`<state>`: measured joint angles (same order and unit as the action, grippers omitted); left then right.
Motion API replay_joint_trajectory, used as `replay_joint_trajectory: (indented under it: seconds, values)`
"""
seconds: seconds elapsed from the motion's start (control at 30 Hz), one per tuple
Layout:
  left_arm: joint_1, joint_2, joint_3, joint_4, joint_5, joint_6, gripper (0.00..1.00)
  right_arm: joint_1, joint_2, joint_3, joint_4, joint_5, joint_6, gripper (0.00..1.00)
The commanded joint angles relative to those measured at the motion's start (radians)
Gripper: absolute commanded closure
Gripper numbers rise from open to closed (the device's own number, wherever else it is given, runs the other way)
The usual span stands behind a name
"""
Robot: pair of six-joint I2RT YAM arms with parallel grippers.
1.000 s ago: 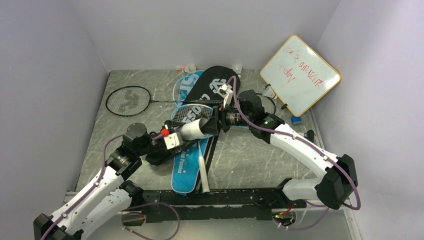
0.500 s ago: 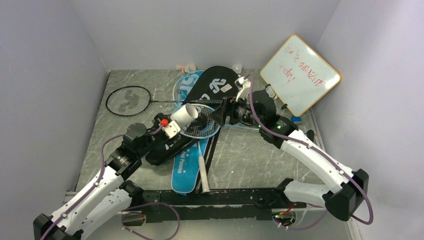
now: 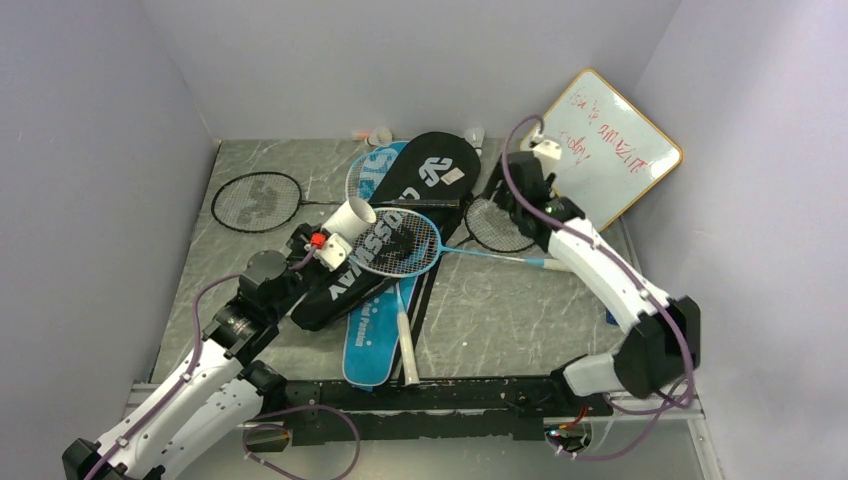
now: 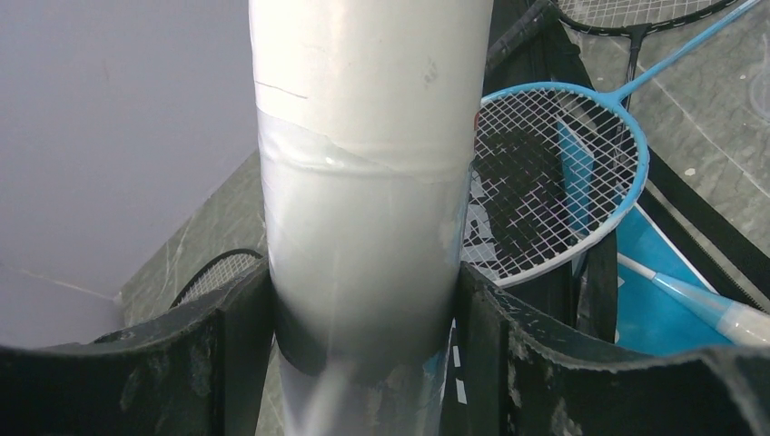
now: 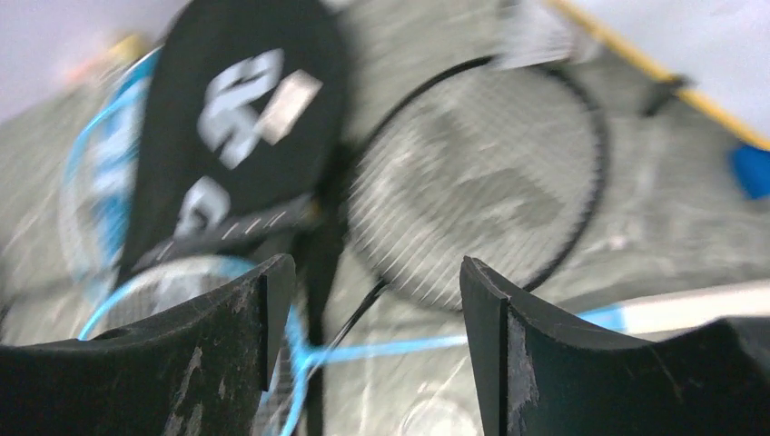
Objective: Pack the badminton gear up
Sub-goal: Place the shuttlecock at the shuttle tube, then pick up the shuttlecock at the center of the board.
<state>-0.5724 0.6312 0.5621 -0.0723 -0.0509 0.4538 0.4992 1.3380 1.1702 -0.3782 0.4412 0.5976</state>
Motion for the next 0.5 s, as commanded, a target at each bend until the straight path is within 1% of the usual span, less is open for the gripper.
replay_joint_trajectory:
  seconds: [0.0,0.07,0.23,0.37,0.47]
  values:
    - [0.005,0.001,0.045,0.055,0.004,-0.003,0.47,-0.133,0.159,0.117,-0.088,0.217,0.162,0.29]
    - [0.005,0.001,0.045,0.057,0.012,-0.004,0.47,-0.167,0.250,0.174,-0.115,0.254,0.192,0.30]
    - [0.005,-0.006,0.042,0.052,0.027,-0.009,0.47,-0.225,0.426,0.290,-0.062,0.284,0.170,0.30]
    - [0.005,-0.006,0.041,0.054,0.038,-0.010,0.46,-0.246,0.603,0.440,-0.114,0.345,0.142,0.29]
    - [0.006,-0.002,0.045,0.048,0.038,-0.008,0.46,-0.256,0.693,0.510,-0.127,0.368,0.126,0.30]
